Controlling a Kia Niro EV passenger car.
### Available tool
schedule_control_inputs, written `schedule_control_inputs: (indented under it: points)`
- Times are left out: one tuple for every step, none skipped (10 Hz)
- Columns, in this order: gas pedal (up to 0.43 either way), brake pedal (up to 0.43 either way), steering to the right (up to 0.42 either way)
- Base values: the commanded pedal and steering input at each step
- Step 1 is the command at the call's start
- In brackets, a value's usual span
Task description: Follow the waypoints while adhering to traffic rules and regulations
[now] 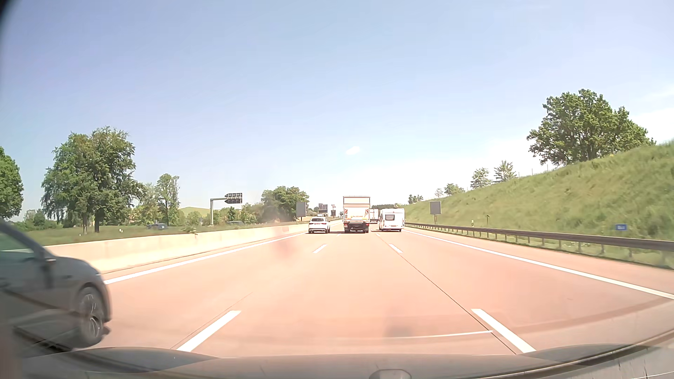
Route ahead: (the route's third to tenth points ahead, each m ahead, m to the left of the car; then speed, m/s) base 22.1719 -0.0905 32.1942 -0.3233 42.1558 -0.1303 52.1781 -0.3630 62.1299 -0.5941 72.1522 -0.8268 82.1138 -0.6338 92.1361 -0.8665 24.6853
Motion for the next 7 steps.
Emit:
schedule_control_inputs:
  points:
    - [0.138, 0.000, -0.002]
    - [0.150, 0.000, -0.002]
    - [0.150, 0.000, -0.002]
    - [0.150, 0.000, -0.002]
    - [0.150, 0.000, -0.002]
    - [0.150, 0.000, -0.002]
    - [0.150, 0.000, -0.002]
